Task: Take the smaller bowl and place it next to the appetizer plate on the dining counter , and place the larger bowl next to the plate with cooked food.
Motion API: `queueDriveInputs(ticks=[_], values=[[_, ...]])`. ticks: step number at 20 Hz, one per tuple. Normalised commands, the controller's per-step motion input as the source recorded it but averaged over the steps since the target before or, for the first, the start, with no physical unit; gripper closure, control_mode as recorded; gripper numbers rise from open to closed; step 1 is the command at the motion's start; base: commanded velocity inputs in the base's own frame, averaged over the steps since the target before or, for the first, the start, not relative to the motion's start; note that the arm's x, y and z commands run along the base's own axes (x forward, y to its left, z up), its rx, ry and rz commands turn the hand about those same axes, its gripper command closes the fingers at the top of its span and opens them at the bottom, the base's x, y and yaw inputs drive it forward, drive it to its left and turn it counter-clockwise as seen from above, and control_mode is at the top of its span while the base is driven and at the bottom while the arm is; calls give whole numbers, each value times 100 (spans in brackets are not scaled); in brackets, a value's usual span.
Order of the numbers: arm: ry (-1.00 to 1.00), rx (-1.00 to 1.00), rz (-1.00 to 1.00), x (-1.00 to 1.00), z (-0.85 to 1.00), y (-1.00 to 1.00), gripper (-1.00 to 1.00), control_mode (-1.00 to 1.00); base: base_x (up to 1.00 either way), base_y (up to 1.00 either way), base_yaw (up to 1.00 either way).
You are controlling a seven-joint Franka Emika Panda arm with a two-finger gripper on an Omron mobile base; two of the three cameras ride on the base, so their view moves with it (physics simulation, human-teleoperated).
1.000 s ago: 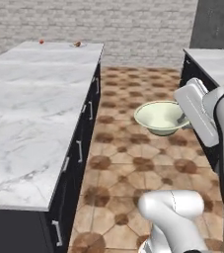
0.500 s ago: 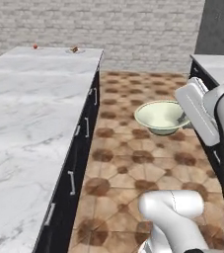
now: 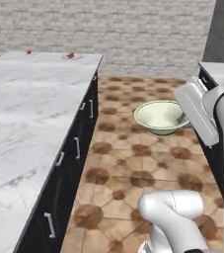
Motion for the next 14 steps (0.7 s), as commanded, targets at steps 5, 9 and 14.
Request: queueDriveInputs(ticks=[5,9,14], values=[[0,0,0,0,0,0,100,100,100,-64,6],[0,0,0,0,0,0,100,100,100,-38,-1],[0,0,0,0,0,0,100,100,100,-7,-7]])
